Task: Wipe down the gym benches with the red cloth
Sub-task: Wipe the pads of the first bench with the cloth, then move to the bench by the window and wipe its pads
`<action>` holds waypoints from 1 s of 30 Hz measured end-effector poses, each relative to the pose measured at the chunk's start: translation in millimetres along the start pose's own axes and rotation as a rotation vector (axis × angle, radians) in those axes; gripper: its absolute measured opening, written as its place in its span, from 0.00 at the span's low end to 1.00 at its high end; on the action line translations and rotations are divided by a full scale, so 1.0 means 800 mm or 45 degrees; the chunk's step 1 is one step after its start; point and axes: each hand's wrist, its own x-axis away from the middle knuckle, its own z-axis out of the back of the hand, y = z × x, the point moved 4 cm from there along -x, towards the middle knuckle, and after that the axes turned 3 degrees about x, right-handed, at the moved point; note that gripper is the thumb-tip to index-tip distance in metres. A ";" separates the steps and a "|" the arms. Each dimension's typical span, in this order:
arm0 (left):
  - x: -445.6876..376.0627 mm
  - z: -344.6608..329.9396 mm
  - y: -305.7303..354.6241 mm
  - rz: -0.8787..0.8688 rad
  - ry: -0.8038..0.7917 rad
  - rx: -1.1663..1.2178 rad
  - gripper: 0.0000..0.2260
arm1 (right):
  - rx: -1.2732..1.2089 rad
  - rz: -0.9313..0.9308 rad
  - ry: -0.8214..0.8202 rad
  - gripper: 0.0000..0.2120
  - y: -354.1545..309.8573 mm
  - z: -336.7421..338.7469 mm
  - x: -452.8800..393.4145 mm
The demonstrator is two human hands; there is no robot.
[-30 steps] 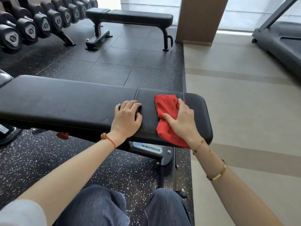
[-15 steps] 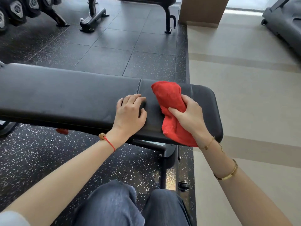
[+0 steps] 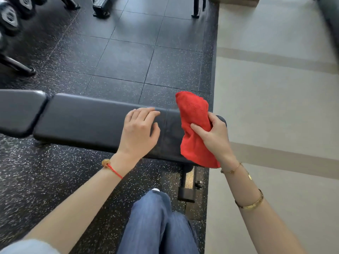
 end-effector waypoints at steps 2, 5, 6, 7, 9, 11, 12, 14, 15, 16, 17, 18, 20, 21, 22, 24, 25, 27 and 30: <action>-0.015 0.062 0.016 -0.002 0.014 0.011 0.14 | -0.024 -0.019 -0.009 0.13 -0.052 0.032 0.013; -0.044 0.154 0.045 -0.028 0.029 0.029 0.14 | -0.033 -0.031 -0.010 0.13 -0.133 0.079 0.031; -0.055 0.183 0.055 -0.042 0.037 0.038 0.14 | -0.035 -0.031 -0.005 0.13 -0.159 0.093 0.036; -0.065 0.208 0.065 -0.056 0.043 0.047 0.14 | -0.043 -0.033 0.000 0.14 -0.183 0.107 0.040; -0.084 0.254 0.084 -0.079 0.048 0.065 0.14 | -0.073 -0.028 0.021 0.15 -0.228 0.134 0.047; -0.100 0.292 0.097 -0.078 0.042 0.096 0.14 | -0.095 -0.016 0.049 0.14 -0.265 0.157 0.052; -0.106 0.306 0.102 -0.073 0.042 0.112 0.14 | -0.106 -0.010 0.063 0.14 -0.279 0.168 0.054; -0.115 0.329 0.110 -0.062 0.047 0.134 0.14 | -0.126 0.006 0.089 0.14 -0.300 0.186 0.057; -0.120 0.337 0.113 -0.067 0.054 0.138 0.14 | -0.135 0.013 0.103 0.14 -0.307 0.195 0.056; -0.125 0.343 0.117 -0.075 0.058 0.142 0.14 | -0.145 0.017 0.113 0.14 -0.311 0.202 0.054; -0.129 0.346 0.121 -0.082 0.055 0.149 0.14 | -0.154 0.020 0.120 0.14 -0.314 0.209 0.052; -0.135 0.348 0.124 -0.089 0.051 0.157 0.14 | -0.158 0.026 0.128 0.15 -0.316 0.216 0.048; -0.146 0.347 0.133 -0.107 0.045 0.170 0.15 | -0.164 0.028 0.142 0.15 -0.314 0.229 0.038; -0.151 0.344 0.139 -0.115 0.043 0.174 0.15 | -0.175 0.028 0.149 0.15 -0.311 0.235 0.032; -0.157 0.338 0.145 -0.118 0.041 0.181 0.15 | -0.190 0.031 0.154 0.14 -0.306 0.242 0.025; -0.169 0.324 0.159 -0.122 0.034 0.192 0.14 | -0.220 0.038 0.155 0.12 -0.294 0.255 0.008; -0.175 0.315 0.166 -0.120 0.030 0.190 0.14 | -0.227 0.045 0.153 0.12 -0.286 0.261 -0.001; -0.188 0.294 0.186 -0.101 0.028 0.182 0.13 | -0.227 0.060 0.144 0.12 -0.269 0.278 -0.023; -0.207 0.261 0.227 -0.048 0.033 0.165 0.13 | -0.211 0.091 0.101 0.12 -0.239 0.314 -0.058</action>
